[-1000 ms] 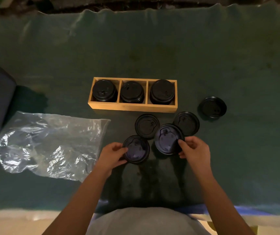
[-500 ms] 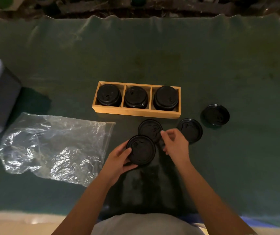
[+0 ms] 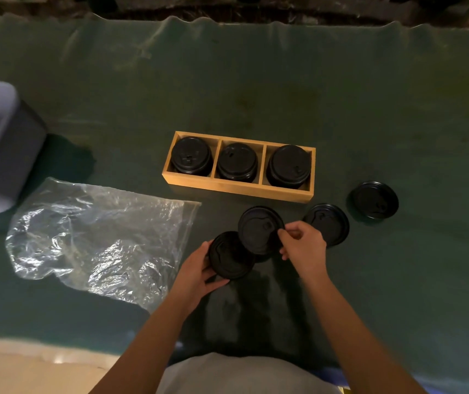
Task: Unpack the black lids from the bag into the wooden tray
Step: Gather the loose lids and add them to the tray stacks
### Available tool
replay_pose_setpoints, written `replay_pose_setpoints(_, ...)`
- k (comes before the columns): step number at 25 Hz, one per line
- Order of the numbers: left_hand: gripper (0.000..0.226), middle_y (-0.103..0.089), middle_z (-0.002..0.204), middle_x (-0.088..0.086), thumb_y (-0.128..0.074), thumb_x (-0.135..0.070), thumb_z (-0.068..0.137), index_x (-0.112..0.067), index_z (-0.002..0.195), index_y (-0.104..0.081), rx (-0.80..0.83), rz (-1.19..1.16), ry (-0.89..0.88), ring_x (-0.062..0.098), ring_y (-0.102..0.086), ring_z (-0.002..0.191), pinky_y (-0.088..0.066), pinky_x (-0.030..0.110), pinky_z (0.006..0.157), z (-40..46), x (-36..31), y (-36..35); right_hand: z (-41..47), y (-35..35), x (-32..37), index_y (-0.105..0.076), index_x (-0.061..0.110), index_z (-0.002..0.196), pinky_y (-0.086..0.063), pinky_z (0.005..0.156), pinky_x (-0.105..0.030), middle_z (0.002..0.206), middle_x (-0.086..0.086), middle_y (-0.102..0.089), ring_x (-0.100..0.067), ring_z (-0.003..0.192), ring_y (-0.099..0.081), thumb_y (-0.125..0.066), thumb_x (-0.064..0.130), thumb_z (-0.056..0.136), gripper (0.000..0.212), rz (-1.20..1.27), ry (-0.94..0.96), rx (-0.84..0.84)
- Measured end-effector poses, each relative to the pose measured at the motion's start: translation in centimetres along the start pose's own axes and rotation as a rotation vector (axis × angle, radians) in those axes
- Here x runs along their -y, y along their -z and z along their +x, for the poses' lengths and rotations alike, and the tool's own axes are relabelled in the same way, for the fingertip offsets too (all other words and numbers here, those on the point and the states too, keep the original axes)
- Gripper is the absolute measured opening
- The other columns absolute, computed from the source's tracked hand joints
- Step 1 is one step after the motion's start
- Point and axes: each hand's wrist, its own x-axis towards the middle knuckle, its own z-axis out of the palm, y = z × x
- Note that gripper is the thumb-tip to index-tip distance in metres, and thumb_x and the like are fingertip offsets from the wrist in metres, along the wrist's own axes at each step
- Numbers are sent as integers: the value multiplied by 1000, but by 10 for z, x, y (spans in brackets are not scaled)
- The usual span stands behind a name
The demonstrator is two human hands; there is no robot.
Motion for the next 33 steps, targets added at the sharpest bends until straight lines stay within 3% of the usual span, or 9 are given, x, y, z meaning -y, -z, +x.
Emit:
replay_pose_setpoints(4, 24, -71, 103, -7, -44, -38, 93, -41, 94, -69, 21, 55, -33, 18, -65, 100, -58, 35, 65, 2, -1, -11, -12, -8, 3, -64, 8, 86, -51, 49, -22, 68, -1, -64, -6, 49, -59, -65, 20, 83, 13, -116, 26, 191)
replay_pose_setpoints(8, 32, -63, 110, 0, -44, -10, 94, -36, 100, -61, 17, 64, -96, 24, -62, 102, -59, 34, 64, 2, 1, -12, 5, 36, -15, -59, 19, 94, -32, 66, -23, 97, -6, -62, -4, 76, -47, -65, 28, 80, 18, -171, 93, -423)
replay_pose_setpoints(10, 35, -62, 111, 0, -41, -6, 94, -36, 103, -59, 25, 64, -95, 23, -62, 102, -58, 36, 68, 3, 1, -14, 22, 66, -25, -54, 17, 108, -33, 69, -26, 115, -13, -53, -11, 83, -46, -65, 26, 80, 32, -174, -18, -541)
replay_pose_setpoints(14, 37, -61, 114, 1, -39, -5, 95, -35, 104, -59, 54, 54, -89, 24, -61, 104, -57, 38, 71, 6, 1, -28, 43, 75, -36, -56, 6, 113, -42, 80, -32, 108, -18, -62, -34, 101, -58, -60, 12, 83, 30, -256, -161, -303)
replay_pose_setpoints(19, 30, -60, 119, 4, -45, -12, 94, -35, 105, -60, 79, 63, -52, 25, -60, 108, -58, 37, 70, 12, -3, -40, 29, 72, -29, -62, 13, 90, -45, 48, -5, 84, -11, -66, -12, 64, -60, -60, 2, 81, 15, 61, -70, -340)
replay_pose_setpoints(23, 27, -63, 118, 3, -50, -36, 91, -29, 114, -59, 91, 34, 5, 23, -61, 108, -58, 37, 70, 13, -1, -46, -4, 35, -15, -63, 20, 90, -57, 60, -23, 80, -1, -66, -15, 71, -64, -64, 5, 80, 18, 6, 83, 11)
replay_pose_setpoints(25, 20, -64, 116, 1, -52, -32, 90, -31, 107, -61, 88, 51, -17, 23, -62, 106, -58, 37, 70, 13, 0, -46, -9, 20, -14, -63, 20, 101, -56, 72, -31, 89, 2, -66, -15, 78, -65, -66, 19, 82, 19, -156, 123, 110)
replay_pose_setpoints(30, 36, -61, 113, 6, -45, 0, 91, -31, 101, -60, 69, 102, -57, 28, -59, 105, -56, 36, 71, 14, 1, -42, 40, 80, -22, -51, 9, 110, -55, 70, -50, 97, -13, -62, -27, 65, -63, -62, 29, 84, 35, 209, -146, -517)
replay_pose_setpoints(33, 38, -60, 113, 8, -42, 3, 91, -26, 108, -58, 63, 107, -62, 31, -58, 109, -56, 37, 73, 13, 3, -43, 79, 120, -29, -39, 7, 122, -55, 65, -43, 105, -12, -48, -28, 67, -62, -63, 24, 83, 49, 260, -340, -543)
